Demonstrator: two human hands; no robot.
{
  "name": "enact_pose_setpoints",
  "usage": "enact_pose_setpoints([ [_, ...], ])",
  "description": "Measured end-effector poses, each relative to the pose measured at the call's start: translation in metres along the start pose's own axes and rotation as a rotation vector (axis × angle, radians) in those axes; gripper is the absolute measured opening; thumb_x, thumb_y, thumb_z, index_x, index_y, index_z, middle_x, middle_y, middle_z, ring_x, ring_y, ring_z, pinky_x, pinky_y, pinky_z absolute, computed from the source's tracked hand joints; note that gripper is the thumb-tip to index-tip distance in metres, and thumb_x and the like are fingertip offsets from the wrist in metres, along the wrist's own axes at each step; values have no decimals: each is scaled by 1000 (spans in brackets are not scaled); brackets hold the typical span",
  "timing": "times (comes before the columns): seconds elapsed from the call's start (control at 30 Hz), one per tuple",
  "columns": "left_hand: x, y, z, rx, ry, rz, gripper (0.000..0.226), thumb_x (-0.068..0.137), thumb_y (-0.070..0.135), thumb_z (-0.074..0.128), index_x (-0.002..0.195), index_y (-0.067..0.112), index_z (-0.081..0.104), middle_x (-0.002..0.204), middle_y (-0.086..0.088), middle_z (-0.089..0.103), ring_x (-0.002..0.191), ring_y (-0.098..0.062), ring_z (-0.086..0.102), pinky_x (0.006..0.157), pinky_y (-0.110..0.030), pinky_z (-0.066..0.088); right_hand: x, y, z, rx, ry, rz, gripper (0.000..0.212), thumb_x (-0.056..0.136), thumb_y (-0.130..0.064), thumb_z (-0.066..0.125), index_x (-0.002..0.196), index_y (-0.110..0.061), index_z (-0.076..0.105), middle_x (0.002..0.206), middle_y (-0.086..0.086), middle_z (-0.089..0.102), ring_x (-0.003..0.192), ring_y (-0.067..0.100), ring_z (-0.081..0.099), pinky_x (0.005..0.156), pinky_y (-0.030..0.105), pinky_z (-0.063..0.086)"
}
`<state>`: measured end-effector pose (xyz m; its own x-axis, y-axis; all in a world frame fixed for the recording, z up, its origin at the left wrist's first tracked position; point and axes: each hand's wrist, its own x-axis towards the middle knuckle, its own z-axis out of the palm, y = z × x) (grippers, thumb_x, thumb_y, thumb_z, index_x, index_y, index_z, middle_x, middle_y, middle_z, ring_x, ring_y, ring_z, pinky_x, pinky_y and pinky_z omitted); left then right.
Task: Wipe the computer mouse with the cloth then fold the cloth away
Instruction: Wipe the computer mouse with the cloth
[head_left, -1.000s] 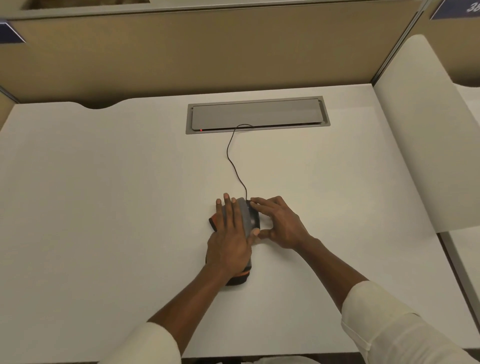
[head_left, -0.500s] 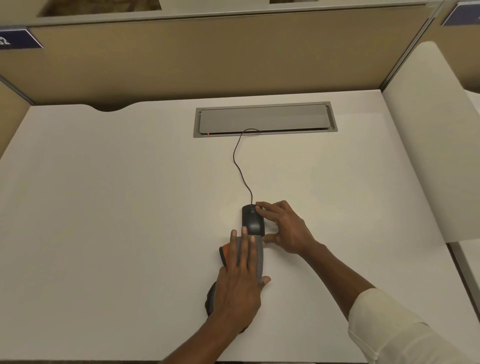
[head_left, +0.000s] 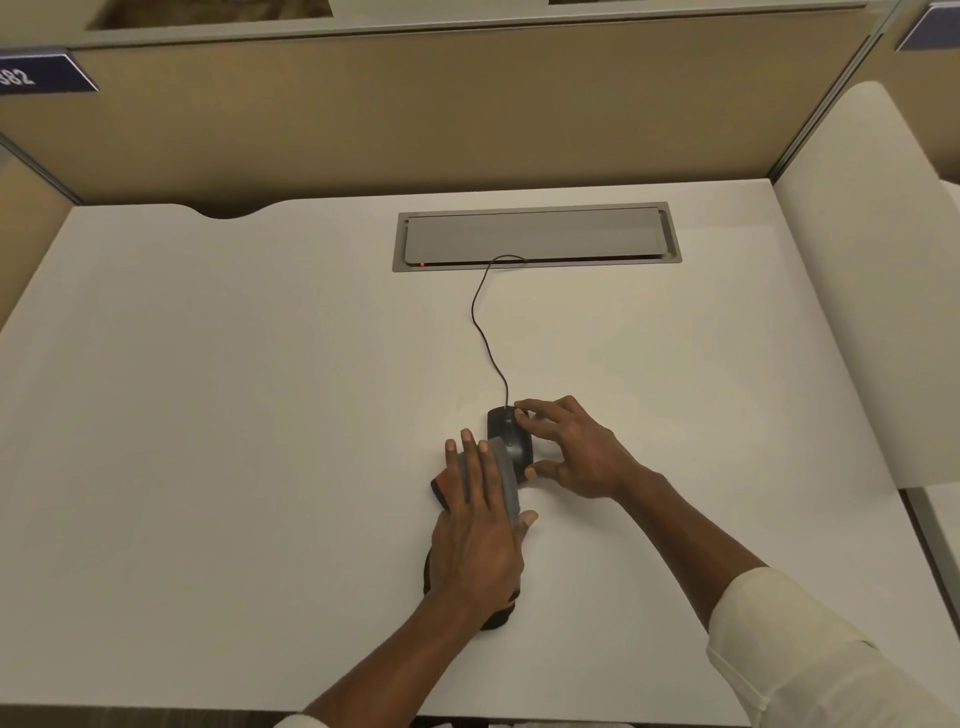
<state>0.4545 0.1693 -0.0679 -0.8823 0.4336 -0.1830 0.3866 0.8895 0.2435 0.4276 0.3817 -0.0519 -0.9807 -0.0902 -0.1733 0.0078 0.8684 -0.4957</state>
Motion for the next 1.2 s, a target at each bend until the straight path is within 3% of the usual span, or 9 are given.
enact_pose_setpoints([
  [0.1, -14, 5, 3, 85, -1, 58, 116, 90, 73, 62, 169, 9, 6, 179, -18, 0, 165, -40, 6, 104, -44, 59, 1, 0, -1, 7, -2, 6, 77, 87, -46, 79, 155, -28, 47, 162, -14, 38, 137, 17, 37, 82, 37, 53],
  [0.27, -36, 17, -4, 168, -53, 128, 120, 89, 71, 66, 169, 6, 4, 178, -20, -3, 164, -43, 9, 89, -43, 64, 1, 1, 0, 11, 6, 1, 76, 87, -42, 80, 154, -29, 48, 161, -15, 39, 135, 17, 38, 78, 35, 51],
  [0.37, -37, 21, -8, 201, -61, 143, 116, 91, 68, 66, 169, 8, 5, 178, -18, -8, 164, -41, 9, 83, -40, 64, 2, 3, 0, 17, 2, -1, 74, 86, -44, 79, 153, -31, 49, 160, -18, 40, 133, 16, 40, 77, 40, 56],
  [0.47, -34, 21, -5, 165, -56, 104, 120, 88, 70, 67, 169, 8, 4, 179, -18, -7, 164, -41, 9, 88, -42, 64, 3, 3, 0, 14, -2, 0, 74, 85, -44, 80, 152, -33, 49, 160, -20, 39, 133, 15, 40, 78, 41, 57],
  [0.67, -22, 18, -3, 42, -31, -59, 121, 93, 69, 59, 166, -2, -6, 175, -28, 10, 162, -47, 17, 111, -56, 52, 3, 2, 0, 35, -10, 28, 77, 84, -45, 81, 153, -31, 50, 160, -20, 39, 135, 15, 37, 81, 39, 54],
  [0.8, 0, 14, -4, -43, -70, -145, 99, 102, 72, 16, 164, -2, -4, 175, -28, 1, 163, -47, 6, 117, -56, 48, 3, 1, -1, 44, -11, 24, 77, 84, -45, 81, 152, -32, 49, 159, -21, 39, 135, 14, 37, 81, 39, 54],
  [0.93, 31, 6, -22, -71, -111, -109, 107, 91, 81, -10, 165, 4, -16, 174, -18, -25, 162, -38, -23, 126, -48, 39, 3, 1, -2, 23, -4, 11, 77, 83, -53, 79, 152, -32, 50, 158, -21, 40, 132, 16, 39, 76, 38, 53],
  [1.1, 66, -10, -49, -31, -227, 58, 92, 106, 65, 28, 167, 12, -17, 174, -7, -31, 160, -31, -32, 121, -52, 43, 5, 1, -2, 11, -6, 5, 76, 84, -45, 81, 152, -30, 51, 159, -18, 40, 133, 17, 39, 76, 35, 48],
  [1.2, 83, -19, -55, -20, -312, 114, 90, 107, 65, 27, 167, 14, -17, 174, -1, -32, 160, -27, -33, 121, -57, 41, 4, 0, -1, 16, -3, 10, 76, 83, -45, 81, 151, -30, 51, 159, -18, 41, 133, 18, 40, 78, 40, 54],
])
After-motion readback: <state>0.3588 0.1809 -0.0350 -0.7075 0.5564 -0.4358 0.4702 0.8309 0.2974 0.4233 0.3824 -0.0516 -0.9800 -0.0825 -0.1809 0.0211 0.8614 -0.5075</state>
